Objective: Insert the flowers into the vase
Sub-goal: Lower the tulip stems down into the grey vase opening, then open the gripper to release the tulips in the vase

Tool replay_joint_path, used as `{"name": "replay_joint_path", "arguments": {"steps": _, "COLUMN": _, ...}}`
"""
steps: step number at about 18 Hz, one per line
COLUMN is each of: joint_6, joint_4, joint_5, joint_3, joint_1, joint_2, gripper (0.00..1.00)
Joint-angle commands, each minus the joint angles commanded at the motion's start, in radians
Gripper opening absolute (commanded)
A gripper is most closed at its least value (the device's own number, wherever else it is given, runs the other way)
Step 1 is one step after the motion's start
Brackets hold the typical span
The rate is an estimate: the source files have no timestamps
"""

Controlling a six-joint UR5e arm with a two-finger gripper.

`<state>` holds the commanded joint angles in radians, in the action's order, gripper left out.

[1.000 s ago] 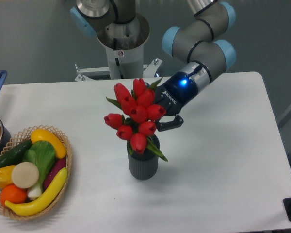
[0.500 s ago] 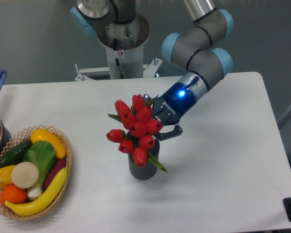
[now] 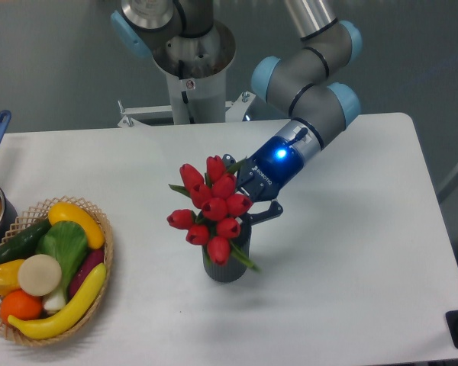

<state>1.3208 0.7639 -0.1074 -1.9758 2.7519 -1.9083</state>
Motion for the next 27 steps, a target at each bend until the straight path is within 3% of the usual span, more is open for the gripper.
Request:
{"name": "replay_joint_path", "arguments": {"steps": 3, "joint_6": 0.002, "joint_4": -0.002, "joint_5": 0.0, "joint_3": 0.005, "joint_1": 0.003, "joint_2": 0.0, "gripper": 0.6}}
{"name": "replay_joint_path", "arguments": {"steps": 4, "joint_6": 0.002, "joint_4": -0.002, "joint_5": 0.0, "joint_3": 0.008, "joint_1": 0.005, "joint_2": 0.0, "gripper": 0.69}}
{"name": "replay_joint_path", "arguments": {"steps": 5, "joint_6": 0.002, "joint_4": -0.002, "joint_5": 0.0, "joint_3": 0.009, "joint_1": 0.005, "joint_2": 0.0, "gripper": 0.85}}
{"name": "replay_joint_path", "arguments": {"steps": 6, "joint_6": 0.005, "joint_4": -0.002, "joint_5": 0.0, "joint_3": 0.009, "joint_1": 0.006, "joint_2": 0.0, "gripper": 0.92}}
{"name": "replay_joint_path", "arguments": {"steps": 8, "joint_6": 0.027, "joint_4": -0.002, "joint_5": -0.02, "joint_3": 0.009, "joint_1": 0.009, "joint_2": 0.002, "gripper": 1.0}}
{"name": "replay_joint_path", "arguments": {"steps": 16, "joint_6": 0.038, "joint_4": -0.003, "joint_5": -0.153, "joint_3": 0.017, "joint_1": 0.023, "joint_2": 0.014, "gripper": 1.0}}
{"name": "replay_joint_path", "arguments": {"steps": 21, "joint_6": 0.037, "joint_4": -0.002, "joint_5": -0.258, "joint_3": 0.011, "joint_1": 0.043, "joint_2": 0.054, "gripper": 1.0}}
{"name": "replay_joint_path", "arguments": {"steps": 27, "joint_6": 0.034, "joint_4": 0.002, "joint_5": -0.434, "joint_3": 0.031, "joint_1": 0.109, "joint_2": 0.149, "gripper": 1.0}}
